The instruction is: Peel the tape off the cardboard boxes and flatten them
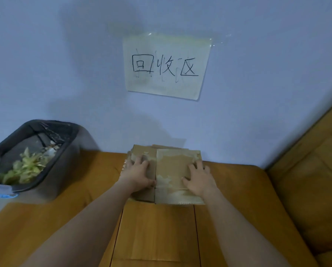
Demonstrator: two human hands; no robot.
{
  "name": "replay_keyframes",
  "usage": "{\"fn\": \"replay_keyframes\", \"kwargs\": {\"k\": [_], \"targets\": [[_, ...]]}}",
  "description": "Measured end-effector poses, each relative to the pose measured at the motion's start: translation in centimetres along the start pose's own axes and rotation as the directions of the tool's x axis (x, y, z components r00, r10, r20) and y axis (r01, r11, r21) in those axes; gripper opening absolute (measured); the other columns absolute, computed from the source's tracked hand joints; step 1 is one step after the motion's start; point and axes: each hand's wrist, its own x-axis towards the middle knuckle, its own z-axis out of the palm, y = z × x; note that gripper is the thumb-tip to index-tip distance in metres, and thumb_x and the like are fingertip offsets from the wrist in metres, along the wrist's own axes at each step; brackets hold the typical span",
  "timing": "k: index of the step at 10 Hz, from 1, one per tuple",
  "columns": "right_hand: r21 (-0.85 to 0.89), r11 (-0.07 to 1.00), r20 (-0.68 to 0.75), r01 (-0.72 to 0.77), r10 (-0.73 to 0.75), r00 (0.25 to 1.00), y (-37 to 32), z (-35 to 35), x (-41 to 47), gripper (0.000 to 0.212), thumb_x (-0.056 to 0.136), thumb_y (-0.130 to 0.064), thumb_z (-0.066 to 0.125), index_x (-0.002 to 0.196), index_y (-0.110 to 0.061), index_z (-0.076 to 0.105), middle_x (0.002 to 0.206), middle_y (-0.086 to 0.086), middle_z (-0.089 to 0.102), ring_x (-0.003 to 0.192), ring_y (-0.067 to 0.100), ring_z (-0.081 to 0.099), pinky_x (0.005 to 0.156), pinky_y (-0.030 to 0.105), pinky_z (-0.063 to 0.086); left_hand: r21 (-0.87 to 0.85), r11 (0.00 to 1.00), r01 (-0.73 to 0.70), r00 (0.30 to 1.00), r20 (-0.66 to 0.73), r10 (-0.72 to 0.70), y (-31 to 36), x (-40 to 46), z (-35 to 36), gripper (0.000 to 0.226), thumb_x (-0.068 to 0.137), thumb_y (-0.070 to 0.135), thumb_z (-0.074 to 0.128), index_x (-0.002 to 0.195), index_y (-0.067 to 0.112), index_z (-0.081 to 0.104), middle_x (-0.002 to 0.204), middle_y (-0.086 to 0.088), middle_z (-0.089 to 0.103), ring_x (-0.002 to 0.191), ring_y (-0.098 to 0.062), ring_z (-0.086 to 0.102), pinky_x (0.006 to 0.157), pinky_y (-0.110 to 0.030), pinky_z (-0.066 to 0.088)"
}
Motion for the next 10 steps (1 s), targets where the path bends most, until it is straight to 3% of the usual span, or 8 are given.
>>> {"fn": "replay_keyframes", "kwargs": {"k": [3,6,7,8,9,10], "targets": [[0.063,0.997,0.091,-0.036,0.03,0.995,0.2,6.7,6.7,0.064,0.094,-0.047,0.047,0.146,-0.017,0.025,0.155,0.003,0.008,0.133,0.036,0.021,0.105,0.044,0.037,-0.019,0.999,0.028,0.996,0.088,-0.026,-3.6,8.0,5.5,0.088,0.079,0.062,0.064,0.15,0.028,0.024,0.162,0.008,-0.002,0.147,-0.036,-0.003,0.116,-0.052,0.021],[0.172,0.985,0.104,-0.033,0.015,0.994,1.4,10.9,13.4,0.068,0.095,-0.046,0.047,0.151,-0.02,0.018,0.159,-0.004,-0.003,0.145,0.03,-0.005,0.114,0.045,0.022,-0.075,0.996,0.051,0.992,0.119,-0.042,-6.3,14.0,8.1,0.098,0.075,0.069,0.064,0.152,0.04,0.01,0.161,0.014,-0.011,0.146,-0.033,-0.018,0.119,-0.057,0.007],[0.191,0.98,0.116,-0.057,0.035,0.993,1.6,12.0,14.7,0.069,0.097,-0.049,0.043,0.153,-0.023,0.013,0.16,-0.005,-0.006,0.146,0.027,-0.012,0.117,0.045,0.014,-0.029,0.999,0.036,0.993,0.115,-0.032,-7.0,15.1,8.9,0.097,0.078,0.076,0.053,0.153,0.041,0.003,0.161,0.01,-0.017,0.146,-0.032,-0.022,0.119,-0.051,-0.002],[0.153,0.985,0.138,-0.073,0.051,0.989,1.6,13.0,14.7,0.069,0.098,-0.052,0.037,0.154,-0.027,0.006,0.161,-0.005,-0.01,0.146,0.026,-0.014,0.118,0.047,0.007,0.173,0.985,0.012,0.998,0.065,-0.023,-6.9,15.0,9.8,0.091,0.085,0.077,0.036,0.154,0.034,-0.004,0.161,-0.001,-0.019,0.146,-0.032,-0.022,0.119,-0.048,-0.009],[0.065,0.992,0.167,-0.112,0.099,0.981,1.2,11.6,14.3,0.068,0.098,-0.055,0.034,0.154,-0.029,0.005,0.161,-0.005,-0.008,0.147,0.028,-0.01,0.117,0.051,0.006,0.282,0.958,0.062,0.998,-0.004,-0.064,-4.9,14.0,9.5,0.084,0.092,0.068,0.035,0.155,0.023,0.004,0.163,-0.009,-0.004,0.149,-0.031,-0.007,0.119,-0.048,-0.001],[-0.042,0.998,0.067,-0.039,0.041,0.997,-0.5,9.7,13.4,0.058,0.099,-0.046,0.039,0.148,-0.017,0.028,0.16,0.002,0.013,0.146,0.026,0.006,0.115,0.046,0.018,0.28,0.959,0.05,0.996,-0.089,-0.026,-2.8,12.3,8.7,0.064,0.096,0.052,0.046,0.144,0.012,0.036,0.153,-0.01,0.031,0.142,-0.03,0.025,0.113,-0.042,0.023]]}}
